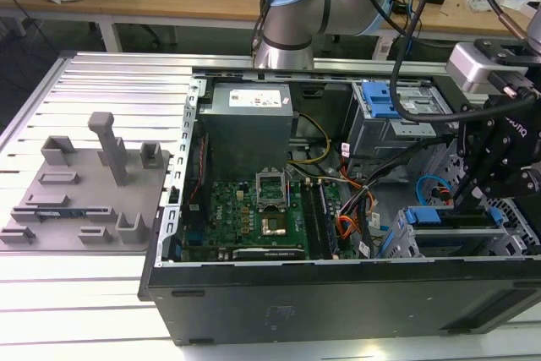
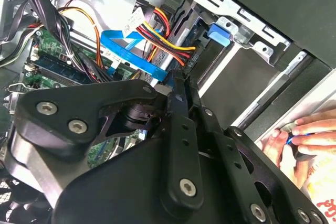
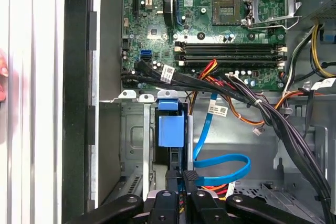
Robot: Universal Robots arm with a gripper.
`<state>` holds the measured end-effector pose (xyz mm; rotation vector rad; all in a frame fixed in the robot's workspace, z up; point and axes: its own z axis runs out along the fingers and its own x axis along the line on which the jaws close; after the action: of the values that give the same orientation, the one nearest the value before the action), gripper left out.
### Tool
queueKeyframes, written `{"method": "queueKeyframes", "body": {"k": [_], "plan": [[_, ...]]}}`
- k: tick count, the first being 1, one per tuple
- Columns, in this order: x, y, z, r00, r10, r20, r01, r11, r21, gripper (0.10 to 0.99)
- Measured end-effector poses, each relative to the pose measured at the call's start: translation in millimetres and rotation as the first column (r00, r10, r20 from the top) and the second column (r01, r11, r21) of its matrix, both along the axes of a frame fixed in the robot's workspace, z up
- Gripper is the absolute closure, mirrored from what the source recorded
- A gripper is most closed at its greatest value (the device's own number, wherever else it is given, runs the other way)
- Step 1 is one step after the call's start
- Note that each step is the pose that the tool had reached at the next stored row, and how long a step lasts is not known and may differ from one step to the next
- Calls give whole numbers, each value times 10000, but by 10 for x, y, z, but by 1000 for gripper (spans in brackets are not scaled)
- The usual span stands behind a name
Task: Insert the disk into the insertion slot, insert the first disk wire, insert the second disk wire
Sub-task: 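Insert the second disk wire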
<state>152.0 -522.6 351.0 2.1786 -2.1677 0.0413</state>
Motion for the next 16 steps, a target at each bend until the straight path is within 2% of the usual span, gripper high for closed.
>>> {"method": "queueKeyframes", "body": {"k": [16], "plan": [[10, 16, -22, 10000, 16, 0, -16, 10000, -1, 925]]}}
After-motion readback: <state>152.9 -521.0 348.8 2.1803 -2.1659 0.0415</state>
